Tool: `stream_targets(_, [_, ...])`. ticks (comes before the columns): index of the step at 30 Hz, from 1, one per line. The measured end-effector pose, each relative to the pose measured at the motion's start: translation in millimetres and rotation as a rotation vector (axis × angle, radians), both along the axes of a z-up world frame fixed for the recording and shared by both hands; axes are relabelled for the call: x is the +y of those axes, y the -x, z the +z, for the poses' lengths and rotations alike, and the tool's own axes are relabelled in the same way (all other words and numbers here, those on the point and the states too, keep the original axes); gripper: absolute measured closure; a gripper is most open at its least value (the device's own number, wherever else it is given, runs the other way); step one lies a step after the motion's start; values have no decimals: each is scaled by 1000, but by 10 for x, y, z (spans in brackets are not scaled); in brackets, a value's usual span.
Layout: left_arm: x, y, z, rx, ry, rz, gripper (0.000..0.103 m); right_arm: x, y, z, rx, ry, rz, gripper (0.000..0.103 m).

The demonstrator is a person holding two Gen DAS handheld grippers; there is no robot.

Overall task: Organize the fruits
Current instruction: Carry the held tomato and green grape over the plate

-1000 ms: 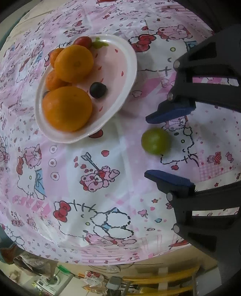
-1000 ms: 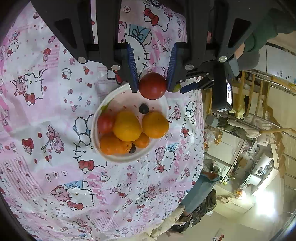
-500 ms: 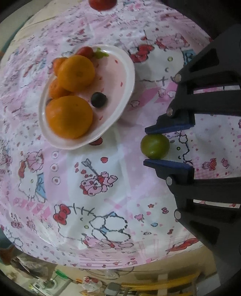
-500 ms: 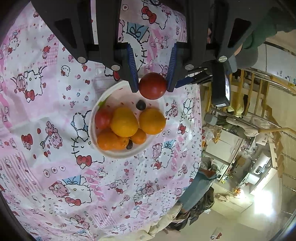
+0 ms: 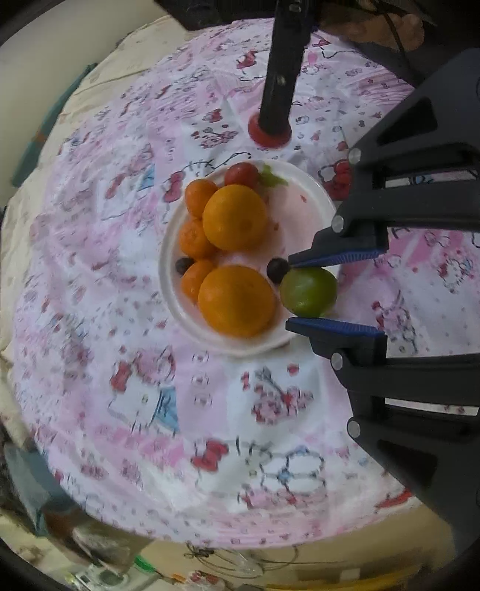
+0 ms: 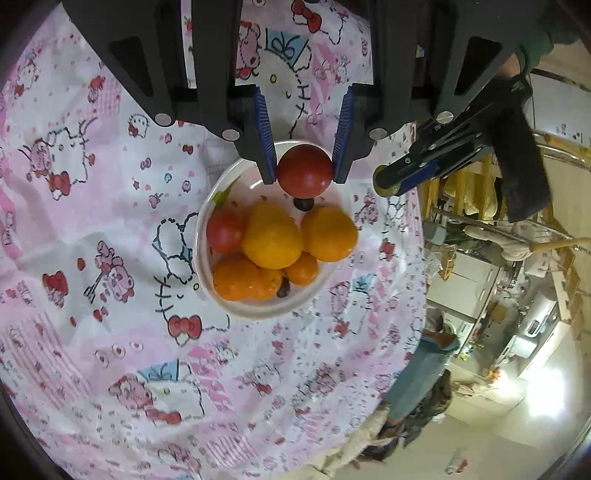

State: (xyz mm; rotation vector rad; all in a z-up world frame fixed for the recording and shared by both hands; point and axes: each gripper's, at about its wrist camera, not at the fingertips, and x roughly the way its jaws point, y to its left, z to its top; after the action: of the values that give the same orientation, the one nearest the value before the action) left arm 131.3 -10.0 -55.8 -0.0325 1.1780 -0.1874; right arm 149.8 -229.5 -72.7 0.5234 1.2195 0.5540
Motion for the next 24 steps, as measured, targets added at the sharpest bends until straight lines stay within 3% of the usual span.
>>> stream_targets(8, [-177,-142,-286,62,-2,-28,79,82,-116,-390,108,44,-4,71])
stream_targets(24, [-299,-214,-407,93,-9,-45,78,95,-189,-445,113,59,-37,67])
